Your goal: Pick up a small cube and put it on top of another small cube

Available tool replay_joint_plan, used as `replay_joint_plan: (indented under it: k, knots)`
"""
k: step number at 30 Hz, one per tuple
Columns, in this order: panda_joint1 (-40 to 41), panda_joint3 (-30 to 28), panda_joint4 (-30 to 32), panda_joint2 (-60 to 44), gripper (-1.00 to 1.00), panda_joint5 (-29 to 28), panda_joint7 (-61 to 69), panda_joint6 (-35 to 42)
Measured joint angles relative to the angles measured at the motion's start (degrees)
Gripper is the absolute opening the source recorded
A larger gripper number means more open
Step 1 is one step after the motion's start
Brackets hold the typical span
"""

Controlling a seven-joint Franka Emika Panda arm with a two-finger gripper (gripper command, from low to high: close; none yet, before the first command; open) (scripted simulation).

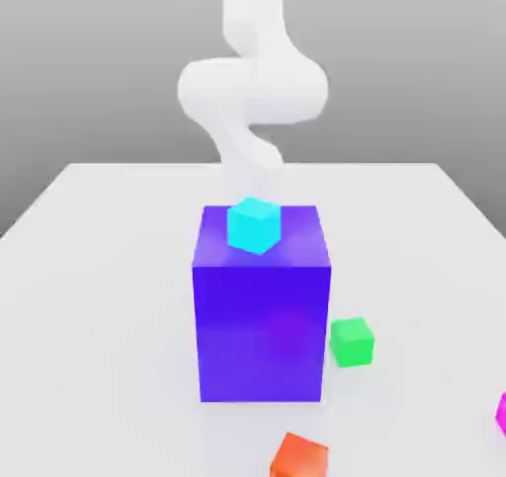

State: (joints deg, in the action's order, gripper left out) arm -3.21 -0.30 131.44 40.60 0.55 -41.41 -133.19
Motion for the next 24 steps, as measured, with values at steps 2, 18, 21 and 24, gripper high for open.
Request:
replay_joint_plan:
  k: [2, 18, 21, 24]
  knots:
    - [-2.6, -0.1, -0.3, -4.4, 0.0, 0.6, 3.8, -1.2]
    - [-17.7, 4.3, -2.5, -37.7, 0.0, 3.0, 31.2, -10.0]
    - [-20.6, 5.4, -2.9, -44.0, 0.0, 1.9, 35.2, -11.7]
    - [-22.2, 6.6, -3.3, -50.2, 0.0, -0.1, 38.7, -13.4]
